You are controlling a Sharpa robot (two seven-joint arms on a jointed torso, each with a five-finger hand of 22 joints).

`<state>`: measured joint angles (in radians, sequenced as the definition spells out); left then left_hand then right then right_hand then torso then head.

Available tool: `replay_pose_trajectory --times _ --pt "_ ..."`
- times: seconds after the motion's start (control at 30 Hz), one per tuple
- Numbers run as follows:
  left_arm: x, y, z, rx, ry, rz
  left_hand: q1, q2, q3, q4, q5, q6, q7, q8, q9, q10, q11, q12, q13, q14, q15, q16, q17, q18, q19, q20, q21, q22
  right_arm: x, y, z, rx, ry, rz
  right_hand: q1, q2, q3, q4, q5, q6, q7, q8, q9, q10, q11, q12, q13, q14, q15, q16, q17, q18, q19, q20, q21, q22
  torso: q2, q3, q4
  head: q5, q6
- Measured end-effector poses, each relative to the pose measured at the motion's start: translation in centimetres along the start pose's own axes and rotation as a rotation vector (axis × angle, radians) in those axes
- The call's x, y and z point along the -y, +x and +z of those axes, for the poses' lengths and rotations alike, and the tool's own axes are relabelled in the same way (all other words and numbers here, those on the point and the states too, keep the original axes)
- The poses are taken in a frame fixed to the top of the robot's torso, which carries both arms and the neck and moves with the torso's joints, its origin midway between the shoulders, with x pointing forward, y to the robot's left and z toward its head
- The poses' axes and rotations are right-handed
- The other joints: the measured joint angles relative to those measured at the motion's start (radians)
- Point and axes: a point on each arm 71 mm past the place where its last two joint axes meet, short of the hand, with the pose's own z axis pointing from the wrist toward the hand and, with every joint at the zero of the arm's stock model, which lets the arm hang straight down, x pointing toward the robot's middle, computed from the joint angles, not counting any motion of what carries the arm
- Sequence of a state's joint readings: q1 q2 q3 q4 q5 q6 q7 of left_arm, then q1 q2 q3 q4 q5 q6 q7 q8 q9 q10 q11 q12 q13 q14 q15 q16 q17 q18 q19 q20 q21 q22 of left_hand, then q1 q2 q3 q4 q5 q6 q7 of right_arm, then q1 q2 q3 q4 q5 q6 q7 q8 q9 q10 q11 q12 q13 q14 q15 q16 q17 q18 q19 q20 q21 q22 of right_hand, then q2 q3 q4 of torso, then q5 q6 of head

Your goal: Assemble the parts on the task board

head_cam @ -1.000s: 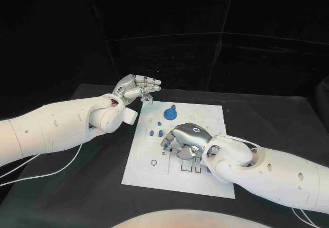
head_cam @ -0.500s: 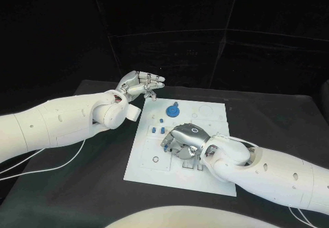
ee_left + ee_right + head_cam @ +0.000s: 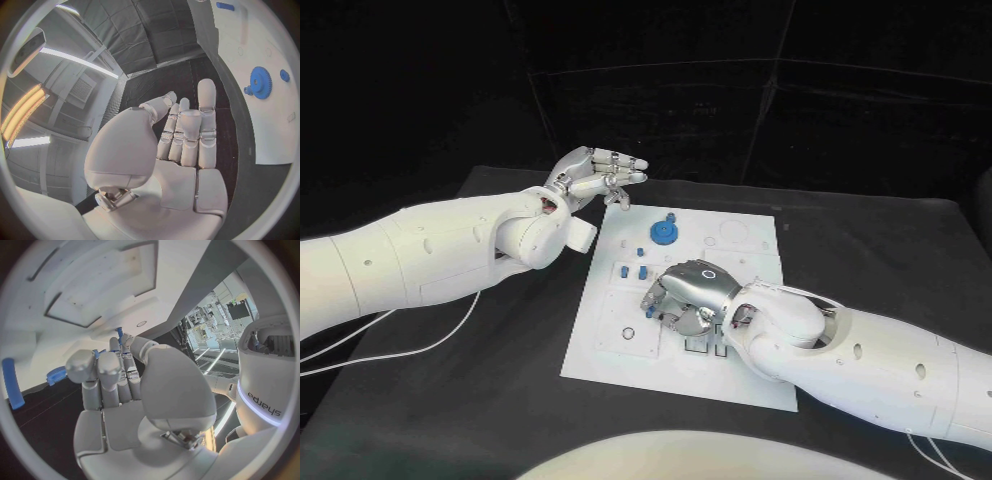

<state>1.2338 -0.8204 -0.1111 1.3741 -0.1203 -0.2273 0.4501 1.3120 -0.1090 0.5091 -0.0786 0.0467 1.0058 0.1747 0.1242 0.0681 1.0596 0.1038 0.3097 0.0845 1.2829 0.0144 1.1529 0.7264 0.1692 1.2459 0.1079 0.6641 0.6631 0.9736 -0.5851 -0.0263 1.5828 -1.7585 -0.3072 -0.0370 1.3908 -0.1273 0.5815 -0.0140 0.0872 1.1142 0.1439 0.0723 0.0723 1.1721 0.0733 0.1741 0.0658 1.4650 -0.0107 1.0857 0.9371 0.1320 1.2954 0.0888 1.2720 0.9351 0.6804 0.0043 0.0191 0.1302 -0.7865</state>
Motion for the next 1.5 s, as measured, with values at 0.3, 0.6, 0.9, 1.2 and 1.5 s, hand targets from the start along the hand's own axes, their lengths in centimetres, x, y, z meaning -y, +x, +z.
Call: replay_pose_trajectory --times 0.3,0.6,0.9,1.2,1.5 --pt "0.0 0.0 0.0 -0.001 -0.001 -0.001 0.0 0.0 0.0 0.0 0.0 0.0 0.0 0.0 0.0 0.0 0.0 0.0 0.0 0.0 0.0 0.0 0.0 0.0 0.0 0.0 0.0 0.0 -0.1 0.1 0.2 -0.011 0.009 -0.013 -0.004 0.004 0.0 0.0 0.0 0.0 0.0 0.0 -0.001 0.0 0.0 0.0 0.0 0.0 0.0 0.0 0.0 0.0 0.0 0.0 0.0 0.0 0.0 0.0 0.0 0.0 -0.001" --pt "0.0 0.0 0.0 -0.002 -0.001 -0.001 0.0 0.0 0.0 0.0 0.0 0.0 0.0 0.0 0.0 0.0 0.0 0.0 0.0 0.0 0.0 0.0 0.0 0.0 0.0 0.0 0.0 0.0 -0.3 0.1 0.5 -0.019 0.011 -0.033 -0.008 0.0 0.0 0.0 0.0 0.0 0.0 0.0 -0.001 0.0 0.0 -0.004 0.0 0.0 0.0 0.0 -0.003 0.0 0.0 0.0 0.0 -0.002 0.0 -0.0002 0.0 0.002 -0.003" --pt "0.0 0.0 0.0 -0.004 -0.003 -0.002 0.0 0.0 -0.006 0.0 0.0 0.0 0.0 0.0 0.0 -0.004 -0.004 0.004 0.0 0.0 0.0 0.0 -0.004 0.0 -0.003 0.003 0.0 -0.001 -0.5 0.3 0.7 -0.028 0.015 -0.047 -0.056 -0.027 -0.02 0.003 0.012 -0.038 0.02 -0.007 -0.006 -0.058 0.022 -0.039 -0.004 0.001 0.01 -0.025 -0.04 0.0 -0.015 0.015 -0.018 -0.046 0.0 -0.0003 0.0 0.002 -0.003" --pt "0.0 -0.1 0.0 -0.003 -0.007 -0.001 0.0 0.0 -0.006 0.0 0.0 0.0 0.0 0.0 0.0 -0.004 -0.004 0.004 0.0 0.0 0.0 0.0 -0.004 0.0 -0.003 0.003 0.0 -0.001 -0.2 0.0 0.2 -0.002 0.03 -0.032 -0.084 -0.047 -0.089 0.006 0.02 -0.082 0.03 -0.007 -0.006 -0.142 0.037 -0.052 -0.001 -0.016 0.027 -0.075 -0.105 0.0 -0.058 0.029 -0.068 -0.13 -0.001 0.0002 0.0 0.001 -0.003" --pt "0.0 -0.3 0.0 -0.001 -0.01 0.0 0.0 0.0 -0.006 0.0 0.0 0.0 0.0 0.0 0.0 -0.004 -0.004 0.004 -0.001 0.0 0.0 0.0 -0.005 0.0 -0.003 0.003 0.0 -0.001 0.2 -1.1 -2.1 0.066 0.03 0.008 -0.084 -0.047 -0.116 0.003 0.027 -0.086 0.028 -0.007 -0.006 -0.149 0.038 -0.035 0.001 -0.016 0.027 -0.075 -0.11 0.0 -0.058 0.029 -0.068 -0.134 -0.002 0.0012 -0.0003 -0.004 0.003"
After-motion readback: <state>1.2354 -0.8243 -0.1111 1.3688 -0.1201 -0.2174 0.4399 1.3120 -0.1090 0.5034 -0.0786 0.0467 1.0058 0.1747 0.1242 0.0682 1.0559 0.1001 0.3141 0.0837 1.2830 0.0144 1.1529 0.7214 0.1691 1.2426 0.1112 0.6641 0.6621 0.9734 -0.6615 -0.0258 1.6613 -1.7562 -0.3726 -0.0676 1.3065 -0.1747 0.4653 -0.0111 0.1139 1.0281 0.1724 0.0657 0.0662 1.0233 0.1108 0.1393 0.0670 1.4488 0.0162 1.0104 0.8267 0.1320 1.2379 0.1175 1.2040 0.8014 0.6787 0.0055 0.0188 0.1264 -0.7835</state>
